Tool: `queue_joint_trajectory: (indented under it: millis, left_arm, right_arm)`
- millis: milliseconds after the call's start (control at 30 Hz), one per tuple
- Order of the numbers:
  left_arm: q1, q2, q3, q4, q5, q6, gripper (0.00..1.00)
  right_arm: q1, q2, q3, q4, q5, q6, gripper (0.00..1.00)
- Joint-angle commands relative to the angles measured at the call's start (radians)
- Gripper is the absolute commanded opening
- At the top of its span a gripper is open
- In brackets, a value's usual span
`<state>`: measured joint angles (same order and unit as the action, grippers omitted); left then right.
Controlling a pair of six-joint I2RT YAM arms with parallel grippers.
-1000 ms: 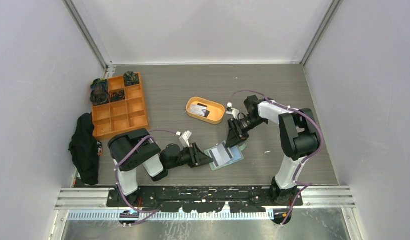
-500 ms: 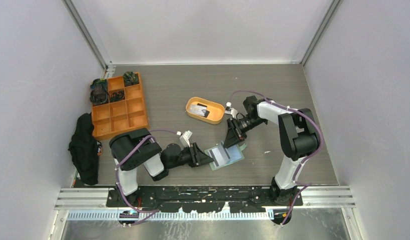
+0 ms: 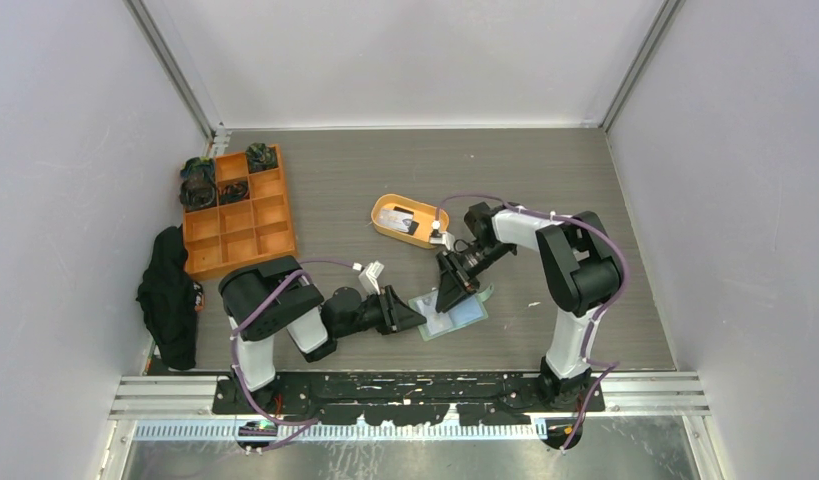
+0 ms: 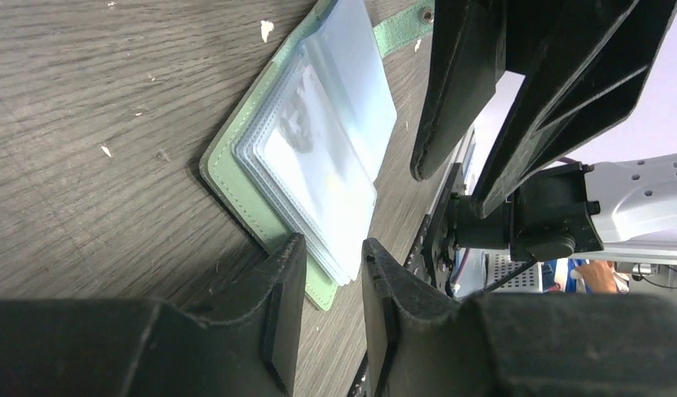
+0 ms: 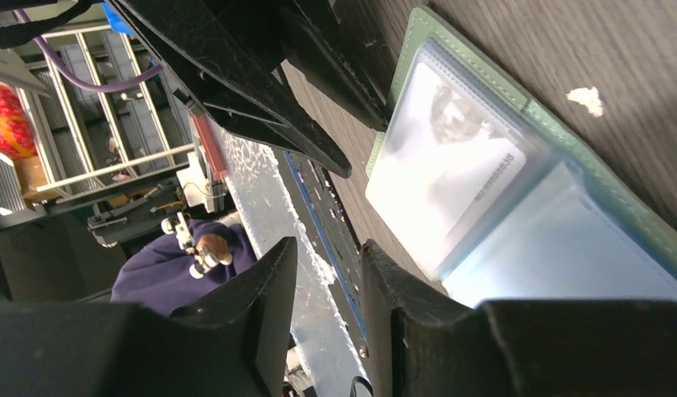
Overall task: Put the credit cards into the card holder
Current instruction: Insert the credit card into the card holder.
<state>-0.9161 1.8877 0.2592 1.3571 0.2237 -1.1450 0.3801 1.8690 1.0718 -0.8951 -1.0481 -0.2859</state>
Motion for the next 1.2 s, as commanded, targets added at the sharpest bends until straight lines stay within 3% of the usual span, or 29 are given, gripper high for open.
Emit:
queue_joint_trajectory:
  millis: [0,300,433,567,667,700,767,800,867,967,1067,1167]
  left_arm:
    - [-0.004,-0.008,-0.005,0.062,-0.031,0.015,0.32]
    - [0.002,-0.062,-0.055,0.061,-0.071,0.043,0.33]
    - [0.066,-0.125,-0.092,0.038,-0.039,0.071,0.34]
    - [0.128,-0.239,-0.108,-0.063,0.003,0.109,0.36]
    - [0.145,-0.367,-0.084,-0.279,0.013,0.169,0.42]
    - [0.147,-0.421,-0.068,-0.34,0.005,0.2,0.43]
    - [0.149,-0.554,-0.025,-0.617,-0.028,0.276,0.45]
    - [0.149,-0.634,0.001,-0.762,-0.053,0.327,0.46]
    - [0.149,-0.785,0.05,-1.002,-0.131,0.424,0.49]
    - [0.15,-1.015,0.067,-1.226,-0.258,0.528,0.67]
    - [0.154,-1.232,0.027,-1.335,-0.351,0.556,0.87]
    - [0.159,-1.417,-0.02,-1.418,-0.389,0.557,0.94]
  right_arm:
    - [0.029,0.009,0.039,-0.015,0.002,-0.021,0.41]
    - [0.041,-0.033,0.097,-0.085,0.079,-0.109,0.41]
    - [0.042,-0.147,0.121,-0.104,0.206,-0.178,0.42]
    - [0.041,-0.325,0.065,0.028,0.379,-0.182,0.45]
    - [0.041,-0.465,0.002,0.219,0.49,-0.183,0.58]
    - [0.041,-0.498,-0.021,0.289,0.51,-0.183,0.7]
    - [0.04,-0.533,-0.059,0.411,0.503,-0.187,0.96]
    - [0.04,-0.528,-0.07,0.463,0.463,-0.195,0.99]
    - [0.04,-0.474,-0.056,0.478,0.329,-0.241,1.0]
    - [0.067,-0.321,0.073,0.447,0.211,-0.248,1.0]
    - [0.117,-0.159,0.244,0.395,0.309,-0.186,0.99]
    - [0.154,-0.02,0.418,0.284,0.449,-0.169,0.94]
